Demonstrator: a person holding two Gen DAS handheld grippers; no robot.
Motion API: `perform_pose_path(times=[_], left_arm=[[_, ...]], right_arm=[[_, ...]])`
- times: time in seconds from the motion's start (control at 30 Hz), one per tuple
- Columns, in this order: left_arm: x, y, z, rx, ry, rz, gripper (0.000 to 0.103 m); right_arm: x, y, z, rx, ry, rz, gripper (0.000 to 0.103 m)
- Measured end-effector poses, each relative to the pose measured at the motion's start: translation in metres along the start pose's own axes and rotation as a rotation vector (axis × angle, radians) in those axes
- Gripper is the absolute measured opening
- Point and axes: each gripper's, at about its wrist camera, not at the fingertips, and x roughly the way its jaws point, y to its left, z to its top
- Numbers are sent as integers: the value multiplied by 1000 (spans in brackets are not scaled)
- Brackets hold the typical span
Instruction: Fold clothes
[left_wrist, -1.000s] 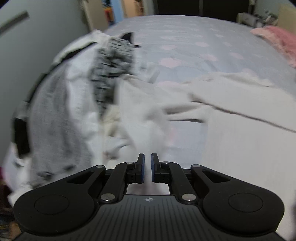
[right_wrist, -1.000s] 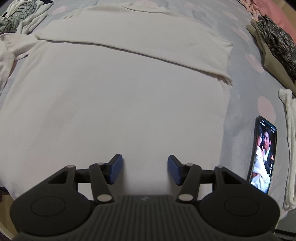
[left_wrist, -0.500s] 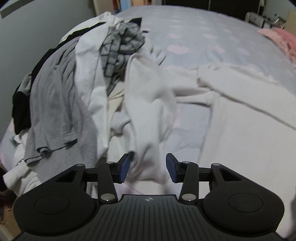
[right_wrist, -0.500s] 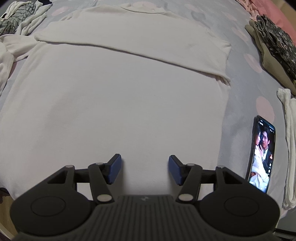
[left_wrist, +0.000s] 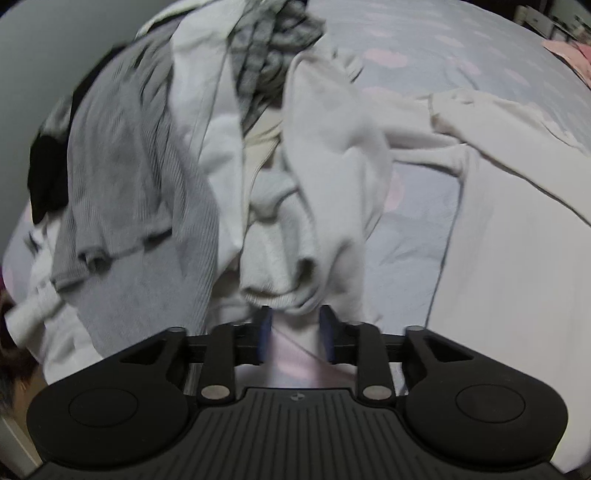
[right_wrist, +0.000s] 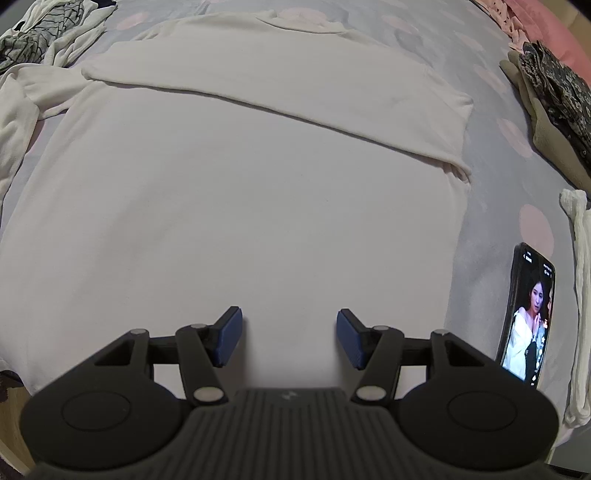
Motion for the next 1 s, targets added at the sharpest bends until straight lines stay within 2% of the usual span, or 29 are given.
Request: perform_pose_path(times=[0.07, 0.1, 0.23, 0.33, 0.37, 0.4, 0.47, 0.5, 0.6, 0.77, 0.83, 1.0], left_arm=[[10, 4, -1, -37, 20, -29, 32], [16, 5, -1, -52, 28, -37, 39], [34, 10, -2, -100, 32, -13, 47], [29, 9, -2, -102, 9, -24, 47], [26, 8, -3, -97, 2, -31, 44], [23, 6, -3, -92, -6, -38, 30], [17, 4, -4, -81, -20, -53, 10], [14, 2, -4, -75, -28, -60, 5], [4, -1, -5, -59, -49, -81, 4], [-46, -19, 2, 23, -165, -190, 4], [-60, -28, 8, 56, -187, -244, 4], [-77, -79, 21, 206, -221, -340, 4]], right_arm=[[1, 1, 0, 0, 2, -2, 60], [1, 1, 0, -2, 2, -2, 60], [-2, 3, -1, -13, -6, 3, 60], [-5, 3, -2, -19, -14, 4, 60], [-5, 2, -3, -20, -14, 3, 60], [-4, 2, -3, -20, -13, 1, 60], [-3, 2, -3, -20, -10, -2, 60], [-3, 2, -2, -20, -11, -3, 60], [-5, 2, 1, -16, -20, -2, 60], [-9, -1, 8, 8, -32, 1, 60], [-11, -2, 11, 19, -37, 8, 60], [-20, 3, 21, 29, -61, 31, 60]])
